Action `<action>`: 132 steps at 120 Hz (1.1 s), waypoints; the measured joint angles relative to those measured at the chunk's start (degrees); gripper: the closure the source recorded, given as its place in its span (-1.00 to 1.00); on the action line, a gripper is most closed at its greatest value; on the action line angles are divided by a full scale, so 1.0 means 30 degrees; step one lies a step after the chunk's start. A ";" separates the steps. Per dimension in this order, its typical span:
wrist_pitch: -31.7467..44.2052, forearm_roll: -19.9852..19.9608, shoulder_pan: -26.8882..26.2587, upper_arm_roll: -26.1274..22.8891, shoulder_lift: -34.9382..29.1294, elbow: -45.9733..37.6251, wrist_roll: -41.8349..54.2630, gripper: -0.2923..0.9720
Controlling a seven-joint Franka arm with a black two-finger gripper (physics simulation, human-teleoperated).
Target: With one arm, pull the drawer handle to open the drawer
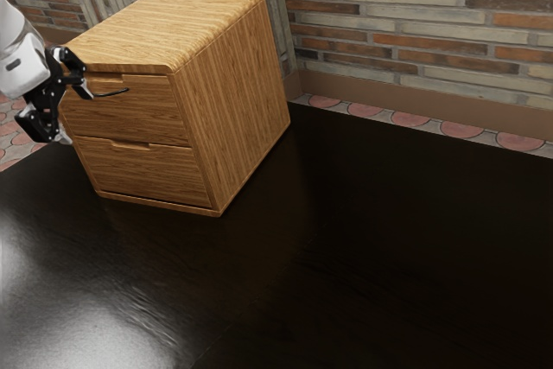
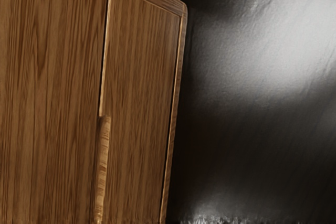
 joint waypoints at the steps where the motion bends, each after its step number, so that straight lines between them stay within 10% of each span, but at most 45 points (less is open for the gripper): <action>1: 0.0018 -0.0011 0.0015 0.0001 0.0029 0.0006 -0.0020 -0.54; 132: 0.0525 -0.1566 0.1134 -0.0147 0.3041 0.2632 -0.1352 -0.54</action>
